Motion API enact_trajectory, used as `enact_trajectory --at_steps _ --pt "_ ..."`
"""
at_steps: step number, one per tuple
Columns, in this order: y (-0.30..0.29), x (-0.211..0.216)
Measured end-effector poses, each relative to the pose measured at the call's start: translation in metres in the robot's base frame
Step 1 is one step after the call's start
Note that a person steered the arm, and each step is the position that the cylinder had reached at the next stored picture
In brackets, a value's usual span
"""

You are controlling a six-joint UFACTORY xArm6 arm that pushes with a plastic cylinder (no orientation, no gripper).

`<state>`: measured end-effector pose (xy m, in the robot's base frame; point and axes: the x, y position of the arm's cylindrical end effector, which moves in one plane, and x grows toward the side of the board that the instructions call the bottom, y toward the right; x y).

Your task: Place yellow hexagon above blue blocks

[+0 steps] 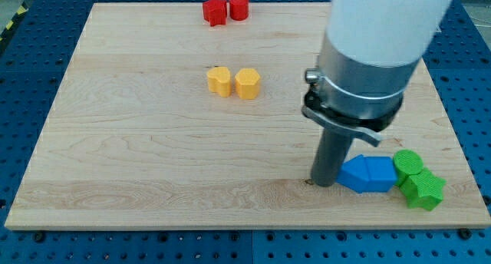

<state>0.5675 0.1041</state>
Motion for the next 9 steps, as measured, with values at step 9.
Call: enact_trajectory --at_steps 9 --pt "-0.207 -0.178"
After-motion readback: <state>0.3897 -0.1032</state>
